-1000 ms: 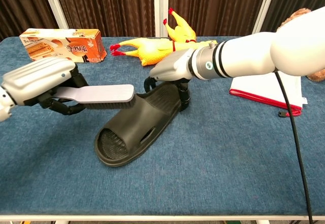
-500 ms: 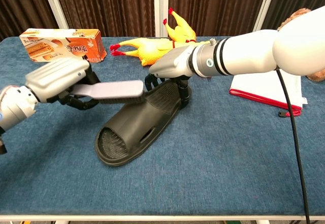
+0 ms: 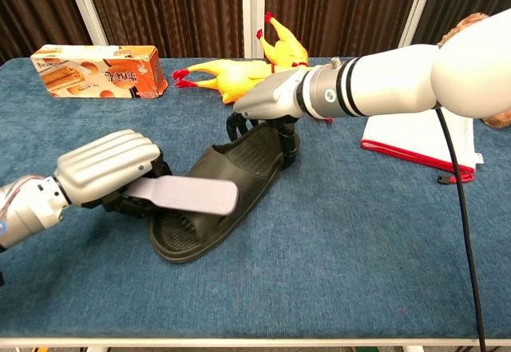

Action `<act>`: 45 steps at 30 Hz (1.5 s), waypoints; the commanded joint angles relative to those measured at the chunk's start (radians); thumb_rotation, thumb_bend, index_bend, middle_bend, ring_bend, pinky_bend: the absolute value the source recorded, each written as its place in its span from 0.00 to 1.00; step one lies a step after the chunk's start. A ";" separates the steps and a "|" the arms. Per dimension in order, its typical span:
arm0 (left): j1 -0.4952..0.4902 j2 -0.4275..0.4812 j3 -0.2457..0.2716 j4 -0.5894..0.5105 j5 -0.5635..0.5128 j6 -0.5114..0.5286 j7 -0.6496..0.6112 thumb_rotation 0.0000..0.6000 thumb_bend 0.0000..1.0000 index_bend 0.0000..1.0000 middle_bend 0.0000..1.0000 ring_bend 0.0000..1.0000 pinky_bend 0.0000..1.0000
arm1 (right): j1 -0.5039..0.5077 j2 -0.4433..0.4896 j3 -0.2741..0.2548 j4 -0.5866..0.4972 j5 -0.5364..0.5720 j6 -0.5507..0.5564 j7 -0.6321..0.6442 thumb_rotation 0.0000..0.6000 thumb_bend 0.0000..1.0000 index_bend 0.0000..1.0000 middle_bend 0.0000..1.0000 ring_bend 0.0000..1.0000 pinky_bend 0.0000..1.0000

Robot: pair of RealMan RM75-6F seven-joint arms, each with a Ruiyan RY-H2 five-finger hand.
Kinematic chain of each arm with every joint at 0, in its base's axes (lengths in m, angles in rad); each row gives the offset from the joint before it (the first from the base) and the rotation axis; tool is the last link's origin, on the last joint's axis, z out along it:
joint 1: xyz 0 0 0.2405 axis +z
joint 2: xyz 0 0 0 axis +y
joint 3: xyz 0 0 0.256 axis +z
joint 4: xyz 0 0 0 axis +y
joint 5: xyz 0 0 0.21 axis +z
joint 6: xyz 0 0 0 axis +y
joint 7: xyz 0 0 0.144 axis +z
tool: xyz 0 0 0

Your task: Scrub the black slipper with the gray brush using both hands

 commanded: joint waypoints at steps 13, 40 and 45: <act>-0.026 0.049 -0.162 -0.124 -0.194 -0.104 0.055 1.00 0.46 1.00 1.00 1.00 1.00 | 0.003 0.002 -0.002 -0.004 -0.016 0.000 0.017 1.00 0.15 0.52 0.41 0.22 0.25; 0.023 0.181 -0.246 -0.549 -0.412 -0.257 0.437 1.00 0.46 1.00 1.00 1.00 1.00 | 0.004 0.009 -0.008 -0.021 -0.028 0.008 0.024 1.00 0.14 0.52 0.41 0.22 0.25; 0.007 0.172 -0.292 -0.514 -0.466 -0.282 0.417 1.00 0.46 1.00 1.00 1.00 1.00 | 0.004 0.017 -0.008 -0.031 -0.026 0.012 0.022 1.00 0.13 0.52 0.41 0.22 0.25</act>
